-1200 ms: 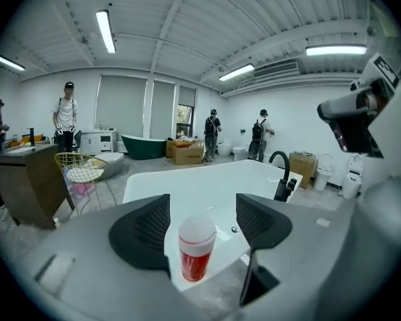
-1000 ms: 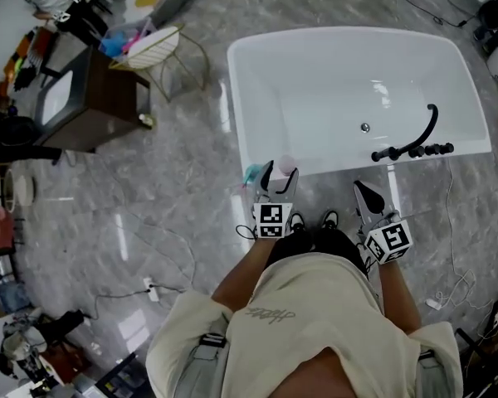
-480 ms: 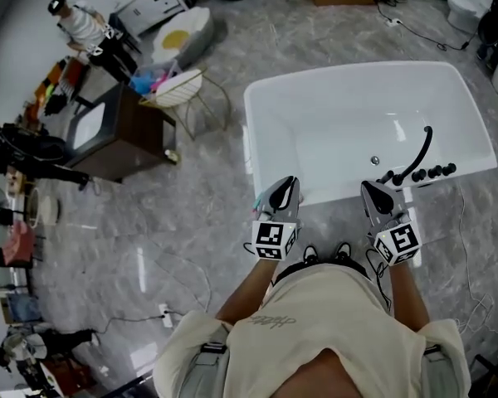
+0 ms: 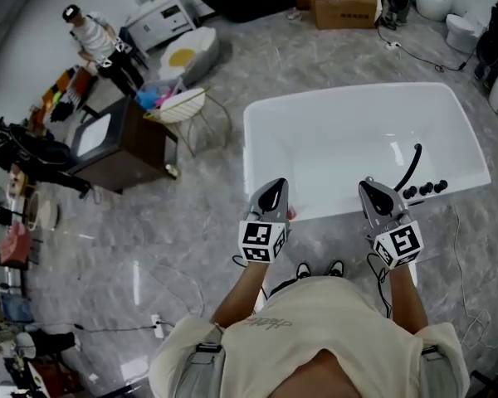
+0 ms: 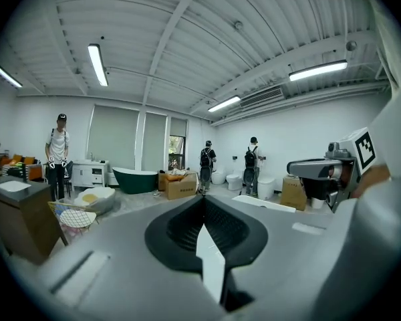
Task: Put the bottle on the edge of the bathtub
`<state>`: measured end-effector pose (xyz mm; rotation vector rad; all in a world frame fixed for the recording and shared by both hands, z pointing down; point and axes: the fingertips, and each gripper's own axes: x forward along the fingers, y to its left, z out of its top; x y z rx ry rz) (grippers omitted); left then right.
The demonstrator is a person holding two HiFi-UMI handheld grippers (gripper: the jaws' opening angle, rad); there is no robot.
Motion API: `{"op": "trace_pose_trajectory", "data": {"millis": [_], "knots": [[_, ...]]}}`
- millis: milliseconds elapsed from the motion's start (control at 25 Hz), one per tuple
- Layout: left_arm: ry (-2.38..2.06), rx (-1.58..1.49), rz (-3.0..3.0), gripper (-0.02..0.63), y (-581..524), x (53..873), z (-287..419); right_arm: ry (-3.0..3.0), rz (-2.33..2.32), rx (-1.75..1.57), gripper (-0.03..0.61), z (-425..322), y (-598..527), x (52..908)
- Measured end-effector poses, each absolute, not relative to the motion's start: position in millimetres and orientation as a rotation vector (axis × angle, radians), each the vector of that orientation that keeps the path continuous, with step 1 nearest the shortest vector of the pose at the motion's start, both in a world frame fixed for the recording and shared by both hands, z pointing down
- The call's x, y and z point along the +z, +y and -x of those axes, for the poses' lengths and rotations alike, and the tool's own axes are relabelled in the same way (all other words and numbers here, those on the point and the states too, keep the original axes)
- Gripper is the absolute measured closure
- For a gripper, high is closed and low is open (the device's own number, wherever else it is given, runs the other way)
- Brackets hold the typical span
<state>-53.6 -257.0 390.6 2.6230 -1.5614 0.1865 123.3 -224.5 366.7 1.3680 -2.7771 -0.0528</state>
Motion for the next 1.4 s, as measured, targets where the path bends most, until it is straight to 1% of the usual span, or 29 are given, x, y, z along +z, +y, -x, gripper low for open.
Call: {"op": "trace_pose_trajectory", "data": {"millis": [200,520,840,1080,1400], "knots": [[-1.527,0.177,-2.645,0.597,-253.3,373.9,46.7,-2.777,-1.386,-0.046,0.577,-131.4,-220.3,353.3],[-1.527,0.167,-2.612,0.597,-249.8,385.5,40.0,-2.765,-1.349,-0.057,0.577,-135.7,-214.3,356.2],[-1.568,0.186,-2.565,0.597,-242.6,388.9,49.2,-2.766,-1.350,-0.034,0.577,-136.2,-209.2,357.1],[-1.582,0.195,-2.537,0.597,-238.3,396.7,58.3,-2.771,-1.342,-0.005,0.577,-129.3,-207.4,364.7],[-1.588,0.237,-2.527,0.597,-243.3,406.3,73.1,-2.744,-1.282,-0.074,0.577,-105.6,-209.5,368.6]]}}
